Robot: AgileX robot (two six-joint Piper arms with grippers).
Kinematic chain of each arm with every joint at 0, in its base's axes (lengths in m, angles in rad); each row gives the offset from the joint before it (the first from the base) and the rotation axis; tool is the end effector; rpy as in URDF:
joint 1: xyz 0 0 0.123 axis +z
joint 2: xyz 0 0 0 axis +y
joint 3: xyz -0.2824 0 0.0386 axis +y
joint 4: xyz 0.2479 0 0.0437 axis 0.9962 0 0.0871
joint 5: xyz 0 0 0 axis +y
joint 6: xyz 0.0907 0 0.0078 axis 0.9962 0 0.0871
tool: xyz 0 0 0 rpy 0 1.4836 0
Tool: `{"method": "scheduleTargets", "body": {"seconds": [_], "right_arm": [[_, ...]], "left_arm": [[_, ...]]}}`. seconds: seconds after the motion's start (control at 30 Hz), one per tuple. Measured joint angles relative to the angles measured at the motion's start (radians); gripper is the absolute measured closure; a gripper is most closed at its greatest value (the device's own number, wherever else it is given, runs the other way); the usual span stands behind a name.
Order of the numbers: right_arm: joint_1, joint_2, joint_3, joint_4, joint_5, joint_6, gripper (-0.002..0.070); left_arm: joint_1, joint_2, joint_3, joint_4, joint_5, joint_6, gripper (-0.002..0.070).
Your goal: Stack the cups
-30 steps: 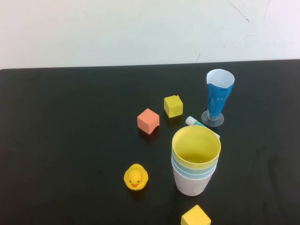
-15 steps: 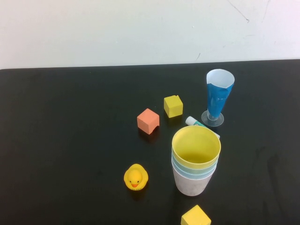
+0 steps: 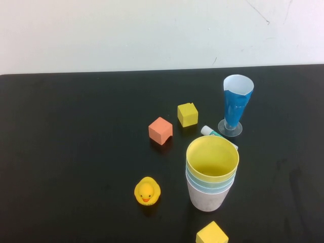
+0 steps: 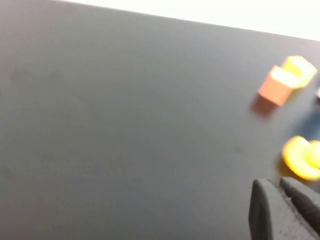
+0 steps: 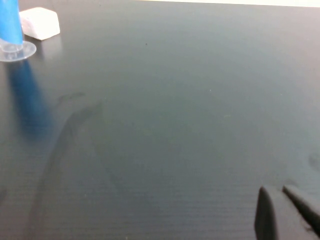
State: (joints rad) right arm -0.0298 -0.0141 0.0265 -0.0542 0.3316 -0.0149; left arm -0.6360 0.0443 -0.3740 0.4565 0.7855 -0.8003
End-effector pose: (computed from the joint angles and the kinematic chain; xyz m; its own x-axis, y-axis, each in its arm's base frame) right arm 0.0534 -0.0032 0.1750 -0.2560 -0.0585 -0.9649 0.0300 0.9972 -0.0684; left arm 0.0347 0.0097 0.2688 -0.3689 -0.2584 -0.8928 0.1793 0.9228 -0.3411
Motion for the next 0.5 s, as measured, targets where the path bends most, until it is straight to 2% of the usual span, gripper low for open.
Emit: {"method": "scheduleTargets", "body": {"seconds": [0.1,0.2,0.27,0.43,0.5], "right_arm": [[0.0,0.0,0.0,-0.002,0.0,0.002,0.0678],[0.0,0.0,0.0,-0.003,0.0,0.002,0.0678],[0.0,0.0,0.0,-0.004,0.0,0.002,0.0678],[0.0,0.0,0.0,-0.008,0.0,0.002,0.0678],[0.0,0.0,0.0,-0.008,0.0,0.002,0.0678]], "left_arm": [[0.026,-0.002,0.035,-0.096,-0.039,0.01,0.0677],[0.117,-0.006,0.061,-0.176,-0.088,0.07,0.0677],[0.195,-0.006,0.092,-0.228,-0.155,0.183,0.0677],[0.43,-0.008,0.232,-0.412,-0.414,0.652,0.0677],[0.508,-0.008,0.282,-0.464,-0.474,0.756,0.0677]]}}
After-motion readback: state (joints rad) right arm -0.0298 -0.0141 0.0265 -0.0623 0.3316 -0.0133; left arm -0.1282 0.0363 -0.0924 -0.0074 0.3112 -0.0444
